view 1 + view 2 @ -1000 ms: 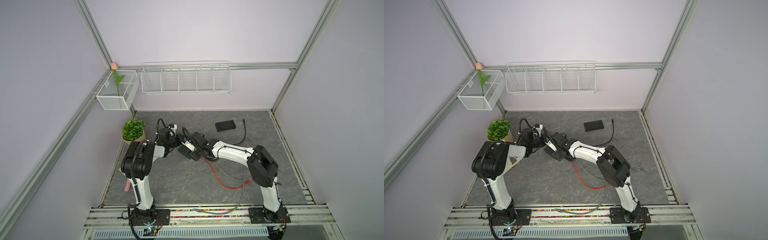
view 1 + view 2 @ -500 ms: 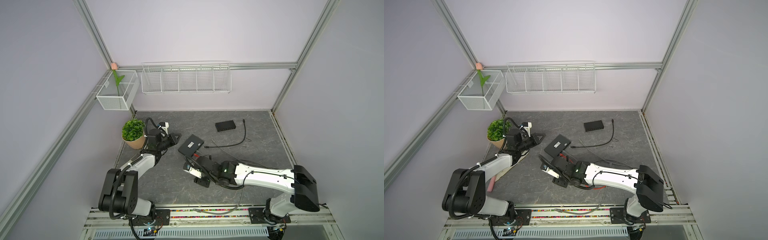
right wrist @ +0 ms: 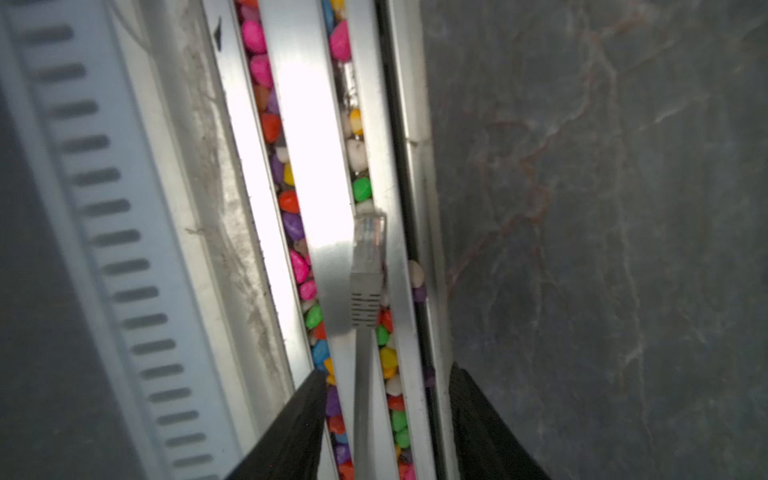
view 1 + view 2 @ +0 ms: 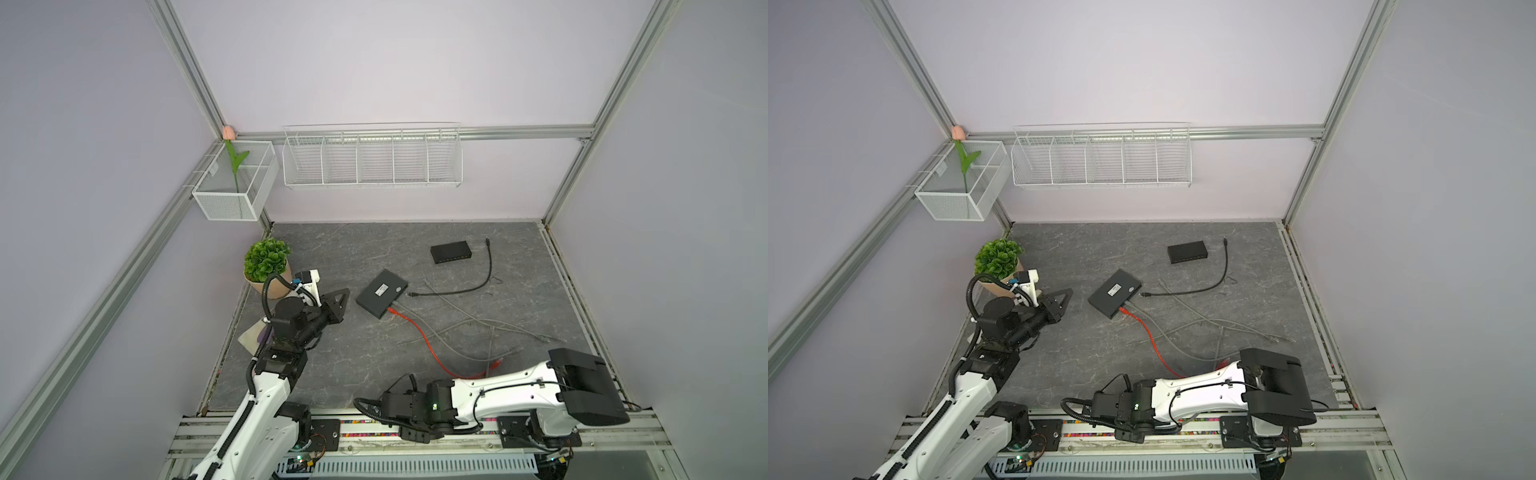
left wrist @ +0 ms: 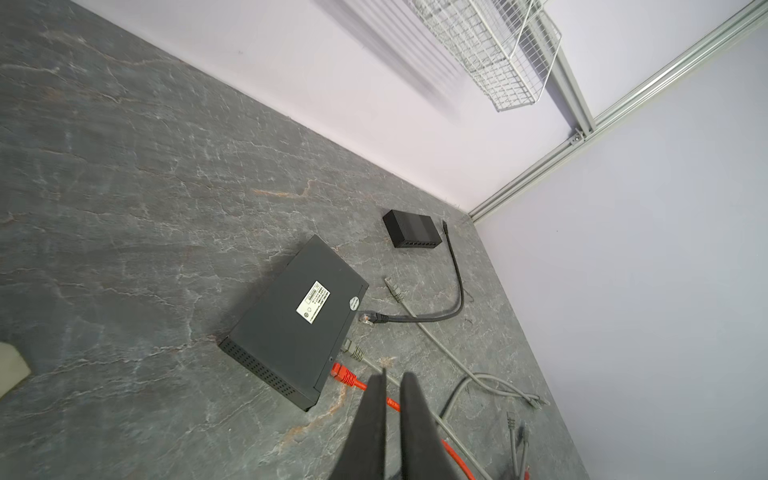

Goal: Insert the plug into the switch port

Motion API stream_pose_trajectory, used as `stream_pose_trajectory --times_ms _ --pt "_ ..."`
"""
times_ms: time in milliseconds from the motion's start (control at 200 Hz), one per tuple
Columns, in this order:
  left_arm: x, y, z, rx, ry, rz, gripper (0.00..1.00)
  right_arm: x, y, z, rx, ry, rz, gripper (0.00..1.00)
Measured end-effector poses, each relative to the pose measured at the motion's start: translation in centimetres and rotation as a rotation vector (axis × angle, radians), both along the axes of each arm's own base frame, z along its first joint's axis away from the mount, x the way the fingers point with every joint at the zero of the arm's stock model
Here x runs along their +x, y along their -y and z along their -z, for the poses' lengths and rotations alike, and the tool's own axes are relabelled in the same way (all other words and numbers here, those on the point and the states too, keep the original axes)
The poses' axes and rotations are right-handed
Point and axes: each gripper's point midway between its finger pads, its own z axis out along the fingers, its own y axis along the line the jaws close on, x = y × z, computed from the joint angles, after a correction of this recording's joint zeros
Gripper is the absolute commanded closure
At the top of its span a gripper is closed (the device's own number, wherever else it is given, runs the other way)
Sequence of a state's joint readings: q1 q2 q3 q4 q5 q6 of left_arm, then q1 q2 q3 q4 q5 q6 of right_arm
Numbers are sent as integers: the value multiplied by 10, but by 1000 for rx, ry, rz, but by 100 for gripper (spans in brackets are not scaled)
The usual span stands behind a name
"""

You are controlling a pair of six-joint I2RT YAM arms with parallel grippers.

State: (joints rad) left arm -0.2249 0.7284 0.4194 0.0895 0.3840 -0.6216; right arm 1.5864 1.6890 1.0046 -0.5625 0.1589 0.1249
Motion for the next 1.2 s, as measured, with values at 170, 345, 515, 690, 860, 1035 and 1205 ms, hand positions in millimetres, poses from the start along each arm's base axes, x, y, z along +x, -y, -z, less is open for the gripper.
stream_pose_trajectory --times_ms 170,345,515,690,860,1035,1205 --pt "-8 -5 4 0 -14 -19 88 -8 3 15 -20 -31 13 62" --pt "-12 -5 5 -4 -22 -19 88 -8 -1 15 10 -34 18 93" --pt "-22 -7 0 -5 -15 -15 88 -9 -2 15 37 -57 11 93" --pt "-31 -5 -19 -20 29 5 87 16 2 -17 127 -49 32 93" --pt "-36 13 -54 -53 103 100 83 82 -2 -121 470 -7 100 93" --pt "-42 46 -82 -80 150 253 72 144 11 -217 705 50 105 93" --pt "-48 73 -98 -90 189 374 67 183 23 -261 821 10 65 93"
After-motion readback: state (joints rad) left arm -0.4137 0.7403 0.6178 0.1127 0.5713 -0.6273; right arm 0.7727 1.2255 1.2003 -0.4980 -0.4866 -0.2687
